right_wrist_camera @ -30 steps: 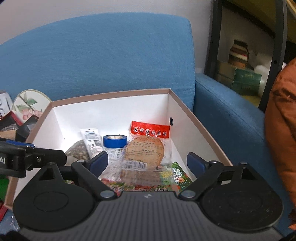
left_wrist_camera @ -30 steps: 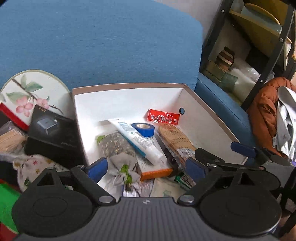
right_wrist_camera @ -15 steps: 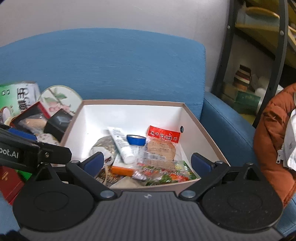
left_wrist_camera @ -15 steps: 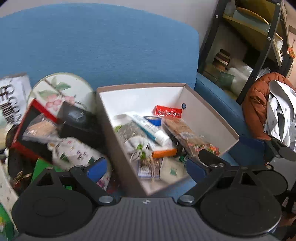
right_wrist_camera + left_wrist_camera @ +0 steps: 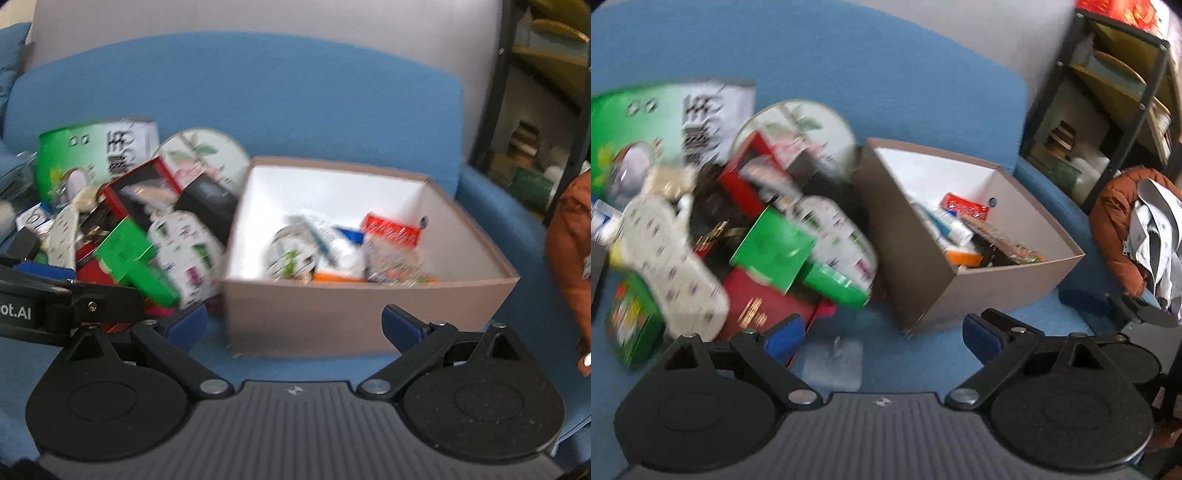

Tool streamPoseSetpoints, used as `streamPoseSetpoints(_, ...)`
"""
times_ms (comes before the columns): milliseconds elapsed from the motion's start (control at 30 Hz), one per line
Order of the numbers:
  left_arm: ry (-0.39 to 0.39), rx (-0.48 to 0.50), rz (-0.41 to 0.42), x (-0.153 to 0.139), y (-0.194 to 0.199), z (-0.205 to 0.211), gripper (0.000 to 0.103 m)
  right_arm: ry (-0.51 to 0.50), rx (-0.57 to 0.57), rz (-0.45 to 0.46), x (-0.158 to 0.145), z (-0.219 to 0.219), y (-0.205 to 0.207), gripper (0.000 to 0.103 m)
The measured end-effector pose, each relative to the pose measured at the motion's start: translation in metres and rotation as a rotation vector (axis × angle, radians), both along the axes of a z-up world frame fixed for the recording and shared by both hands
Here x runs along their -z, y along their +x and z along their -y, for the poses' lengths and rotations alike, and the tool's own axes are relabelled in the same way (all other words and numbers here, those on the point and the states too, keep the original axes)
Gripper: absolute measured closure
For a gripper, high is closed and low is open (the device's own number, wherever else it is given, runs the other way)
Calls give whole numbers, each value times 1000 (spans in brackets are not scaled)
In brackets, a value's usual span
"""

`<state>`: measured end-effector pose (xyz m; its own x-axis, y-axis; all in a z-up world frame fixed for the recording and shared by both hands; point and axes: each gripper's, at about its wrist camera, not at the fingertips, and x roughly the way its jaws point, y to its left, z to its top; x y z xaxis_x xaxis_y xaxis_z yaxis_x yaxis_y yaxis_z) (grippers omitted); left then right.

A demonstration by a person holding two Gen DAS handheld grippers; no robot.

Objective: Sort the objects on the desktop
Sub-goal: 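Withdraw both tools from the box back toward the pile, then grasp the green soap box with the left tool while the right tool grasps the red gift box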

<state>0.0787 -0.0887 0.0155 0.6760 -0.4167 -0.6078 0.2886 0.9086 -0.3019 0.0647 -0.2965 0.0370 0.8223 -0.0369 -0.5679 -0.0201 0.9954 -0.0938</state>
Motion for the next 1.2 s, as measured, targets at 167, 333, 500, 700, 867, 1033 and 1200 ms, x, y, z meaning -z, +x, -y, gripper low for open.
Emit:
streamPoseSetpoints(167, -10, -37, 0, 13, -15, -19, 8, 35, -24, -47, 15, -20, -3, 5)
streamPoseSetpoints(333, -17, -60, -13, 32, -29, -46, 8, 64, -80, -74, 35, -41, -10, 5)
streamPoseSetpoints(500, -42, -132, -54, 50, -27, -77, 9, 69, -179, -115, 55, -69, -10, 5)
streamPoseSetpoints(700, -76, -203, -55, 57, -18, -103, 10, 70, -312, -109, 62, -97, -7, 5)
streamPoseSetpoints(867, -43, -247, -33, 57, -9, -123, 10, 70, -376, -100, 64, -109, -3, 6)
streamPoseSetpoints(1033, -6, -296, -13, 57, 8, -143, 10, 23, -438, -48, 60, -123, 9, 9)
streamPoseSetpoints(1200, -83, -360, -54, 65, 25, -161, 11, -2, -487, -22, 53, -135, 33, 21)
